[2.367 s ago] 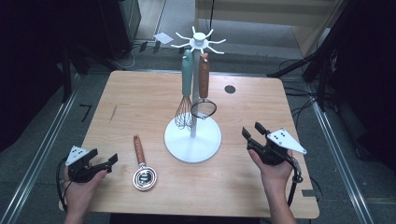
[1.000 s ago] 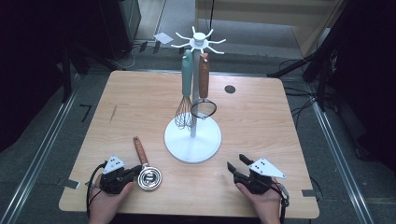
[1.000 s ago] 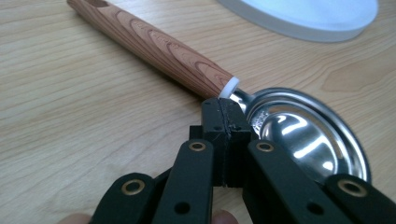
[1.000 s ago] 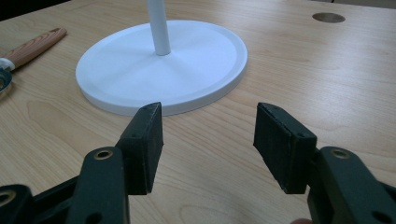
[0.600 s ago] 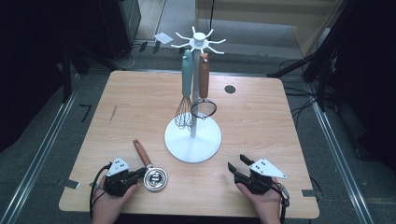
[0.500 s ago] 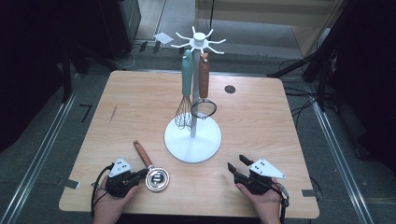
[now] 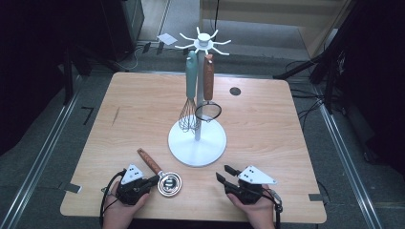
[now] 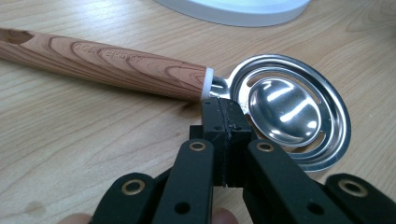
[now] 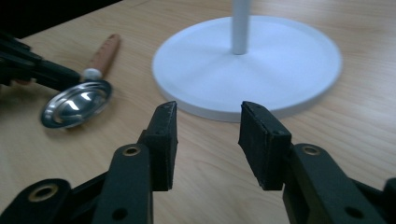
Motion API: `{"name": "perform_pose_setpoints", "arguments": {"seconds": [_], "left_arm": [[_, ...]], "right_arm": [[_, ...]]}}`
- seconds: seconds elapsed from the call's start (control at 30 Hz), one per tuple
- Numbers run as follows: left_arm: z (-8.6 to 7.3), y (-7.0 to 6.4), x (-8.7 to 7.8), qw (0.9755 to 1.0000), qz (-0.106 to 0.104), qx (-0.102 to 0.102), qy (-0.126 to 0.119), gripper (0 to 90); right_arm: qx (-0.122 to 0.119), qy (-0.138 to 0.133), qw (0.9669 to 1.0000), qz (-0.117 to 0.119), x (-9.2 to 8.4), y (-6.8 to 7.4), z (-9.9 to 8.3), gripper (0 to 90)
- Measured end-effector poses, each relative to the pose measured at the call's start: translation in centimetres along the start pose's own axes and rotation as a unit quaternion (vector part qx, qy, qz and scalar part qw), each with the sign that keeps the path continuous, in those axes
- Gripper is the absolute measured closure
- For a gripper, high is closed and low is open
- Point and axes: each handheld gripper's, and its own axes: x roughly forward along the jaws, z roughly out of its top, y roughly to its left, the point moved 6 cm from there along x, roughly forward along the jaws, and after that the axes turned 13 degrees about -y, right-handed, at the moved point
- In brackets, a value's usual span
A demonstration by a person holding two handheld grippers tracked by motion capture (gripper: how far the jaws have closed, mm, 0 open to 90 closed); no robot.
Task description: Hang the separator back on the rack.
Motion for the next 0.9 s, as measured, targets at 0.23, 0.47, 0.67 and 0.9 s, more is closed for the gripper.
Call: {"name": "perform_pose_setpoints", "arguments": {"seconds": [0.23,0.47,0.67,0.9], "left_arm": [[0.1,-0.7,0.4,1.0000,-0.004,0.005,0.001,90.0],[0.1,-1.6,0.9,0.9999,-0.009,0.011,0.004,90.0],[0.1,-2.2,1.2,0.9997,-0.018,0.015,0.005,90.0],[0.4,-1.7,0.7,0.9997,-0.023,0.012,-0.002,89.9]], "right_arm": [[0.017,0.025,0.9979,0.057,2.7,3.7,-0.3,81.1],[-0.005,0.065,0.9927,0.101,5.3,6.9,-0.8,90.0],[-0.019,0.100,0.9876,0.120,7.1,8.4,-1.4,90.0],[-0.033,0.136,0.9829,0.119,7.9,8.5,-2.4,90.0]]}}
